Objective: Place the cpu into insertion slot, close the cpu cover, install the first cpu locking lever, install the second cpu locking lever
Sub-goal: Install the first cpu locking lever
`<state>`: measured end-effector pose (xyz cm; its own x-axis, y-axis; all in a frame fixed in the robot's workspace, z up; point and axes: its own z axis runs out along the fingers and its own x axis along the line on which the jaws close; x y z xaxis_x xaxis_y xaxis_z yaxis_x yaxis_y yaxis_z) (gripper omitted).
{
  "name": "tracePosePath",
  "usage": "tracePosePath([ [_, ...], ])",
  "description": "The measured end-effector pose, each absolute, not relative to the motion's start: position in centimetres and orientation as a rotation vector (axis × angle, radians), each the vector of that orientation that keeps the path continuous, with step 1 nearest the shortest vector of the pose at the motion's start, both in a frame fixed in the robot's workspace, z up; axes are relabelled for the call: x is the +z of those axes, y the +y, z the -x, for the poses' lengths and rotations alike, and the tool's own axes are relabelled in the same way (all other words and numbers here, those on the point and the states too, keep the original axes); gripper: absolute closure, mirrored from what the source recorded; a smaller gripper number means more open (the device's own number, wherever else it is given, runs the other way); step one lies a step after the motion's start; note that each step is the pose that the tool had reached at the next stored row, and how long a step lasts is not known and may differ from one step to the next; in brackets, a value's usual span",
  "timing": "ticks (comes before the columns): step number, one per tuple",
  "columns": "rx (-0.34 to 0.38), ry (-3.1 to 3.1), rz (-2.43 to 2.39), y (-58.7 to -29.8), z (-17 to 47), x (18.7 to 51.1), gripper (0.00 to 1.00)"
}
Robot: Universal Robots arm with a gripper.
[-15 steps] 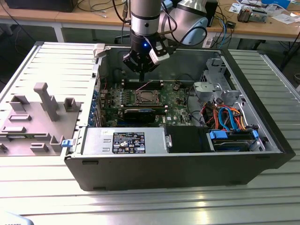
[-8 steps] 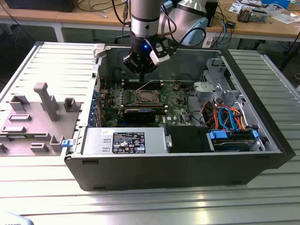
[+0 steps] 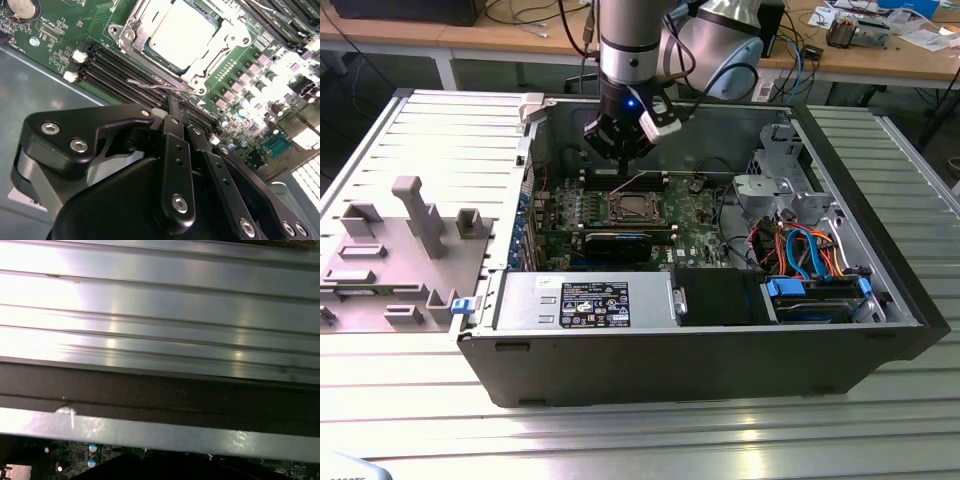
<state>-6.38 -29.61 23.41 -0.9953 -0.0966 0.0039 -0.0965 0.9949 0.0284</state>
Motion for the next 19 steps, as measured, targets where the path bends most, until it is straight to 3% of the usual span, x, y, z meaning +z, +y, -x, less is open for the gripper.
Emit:
tracePosePath([
  [19, -0.037, -3.13, -0.168, -29.5, 4.8, 21.4, 0.89],
])
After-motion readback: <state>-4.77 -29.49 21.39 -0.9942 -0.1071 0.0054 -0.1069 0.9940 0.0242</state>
